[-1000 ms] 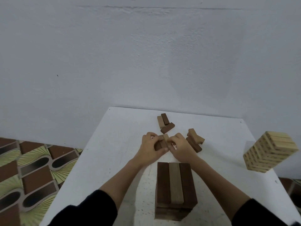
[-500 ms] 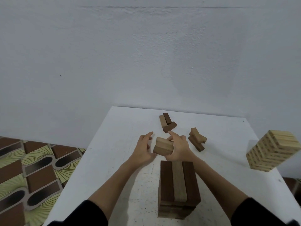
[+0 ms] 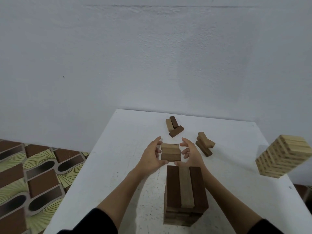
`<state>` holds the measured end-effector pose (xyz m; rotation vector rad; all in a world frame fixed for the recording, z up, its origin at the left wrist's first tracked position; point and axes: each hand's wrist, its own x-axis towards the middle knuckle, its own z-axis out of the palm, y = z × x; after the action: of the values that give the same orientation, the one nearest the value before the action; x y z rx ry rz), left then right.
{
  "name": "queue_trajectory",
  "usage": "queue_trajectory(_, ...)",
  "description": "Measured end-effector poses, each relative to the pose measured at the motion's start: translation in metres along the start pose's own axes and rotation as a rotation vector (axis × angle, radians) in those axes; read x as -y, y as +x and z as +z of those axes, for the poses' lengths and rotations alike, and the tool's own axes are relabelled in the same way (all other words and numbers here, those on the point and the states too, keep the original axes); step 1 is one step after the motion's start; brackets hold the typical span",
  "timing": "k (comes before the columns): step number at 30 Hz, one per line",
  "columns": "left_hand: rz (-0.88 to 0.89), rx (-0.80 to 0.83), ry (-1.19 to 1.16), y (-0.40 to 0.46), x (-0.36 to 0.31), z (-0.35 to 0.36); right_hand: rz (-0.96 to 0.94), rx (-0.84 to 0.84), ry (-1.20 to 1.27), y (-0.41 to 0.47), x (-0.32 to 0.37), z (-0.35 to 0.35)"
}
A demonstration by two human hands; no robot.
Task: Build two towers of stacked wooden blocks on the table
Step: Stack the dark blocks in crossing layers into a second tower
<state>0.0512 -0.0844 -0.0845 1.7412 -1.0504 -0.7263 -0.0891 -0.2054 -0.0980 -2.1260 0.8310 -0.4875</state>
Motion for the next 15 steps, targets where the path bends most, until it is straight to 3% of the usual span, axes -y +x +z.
queue_trajectory(15,-0.008,-0.028,-0.03,-0.0017,0.0022,0.003,-0.046,-0.023,0.054,0.0002,-0.0017,0.001)
